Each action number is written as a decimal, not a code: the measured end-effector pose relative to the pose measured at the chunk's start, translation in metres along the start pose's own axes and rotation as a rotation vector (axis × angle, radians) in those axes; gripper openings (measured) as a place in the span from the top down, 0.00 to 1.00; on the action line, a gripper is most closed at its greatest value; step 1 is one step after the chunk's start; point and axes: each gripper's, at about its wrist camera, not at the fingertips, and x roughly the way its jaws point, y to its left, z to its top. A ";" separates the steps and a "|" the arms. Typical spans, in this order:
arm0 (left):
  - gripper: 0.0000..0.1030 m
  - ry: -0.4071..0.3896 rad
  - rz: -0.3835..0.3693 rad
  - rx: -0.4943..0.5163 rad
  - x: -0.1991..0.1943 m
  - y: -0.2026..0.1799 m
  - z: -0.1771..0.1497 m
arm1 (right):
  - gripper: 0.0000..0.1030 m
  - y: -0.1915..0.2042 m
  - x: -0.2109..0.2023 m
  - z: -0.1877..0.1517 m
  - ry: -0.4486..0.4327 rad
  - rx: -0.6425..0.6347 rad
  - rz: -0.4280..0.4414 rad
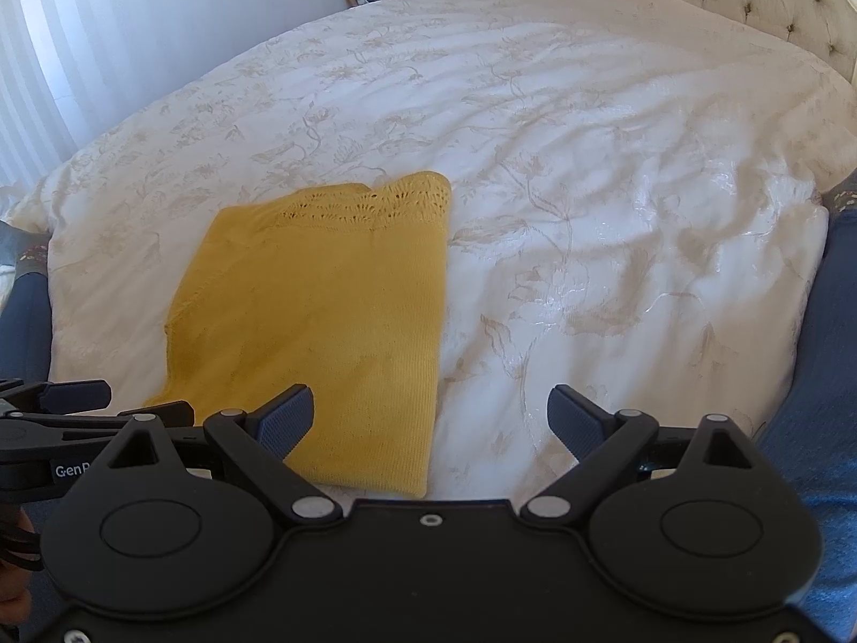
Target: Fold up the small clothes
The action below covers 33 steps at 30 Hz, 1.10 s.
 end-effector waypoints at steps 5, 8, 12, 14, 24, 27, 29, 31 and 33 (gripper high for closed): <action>0.28 0.005 -0.004 0.008 0.001 0.000 0.001 | 0.08 0.001 0.002 0.000 0.010 0.006 0.003; 0.28 0.005 -0.006 0.007 0.001 0.000 0.001 | 0.08 0.001 0.003 0.000 0.012 0.009 0.004; 0.28 0.007 -0.006 0.006 0.001 0.000 0.001 | 0.08 0.001 0.004 0.000 0.016 0.013 0.006; 0.28 0.008 -0.005 0.008 0.001 -0.001 0.002 | 0.08 0.001 0.005 0.000 0.019 0.016 0.009; 0.28 0.018 -0.007 0.012 0.003 -0.002 0.003 | 0.08 0.001 0.007 0.001 0.027 0.031 0.012; 0.28 0.020 -0.006 0.013 0.003 -0.002 0.003 | 0.08 0.000 0.009 0.001 0.030 0.032 0.013; 0.28 0.020 -0.006 0.012 0.004 -0.001 0.004 | 0.08 0.001 0.009 0.001 0.033 0.035 0.013; 0.28 0.021 -0.005 0.011 0.004 -0.002 0.004 | 0.08 0.001 0.010 0.001 0.035 0.037 0.014; 0.28 0.022 -0.005 0.009 0.005 -0.002 0.004 | 0.08 0.002 0.011 0.001 0.035 0.037 0.014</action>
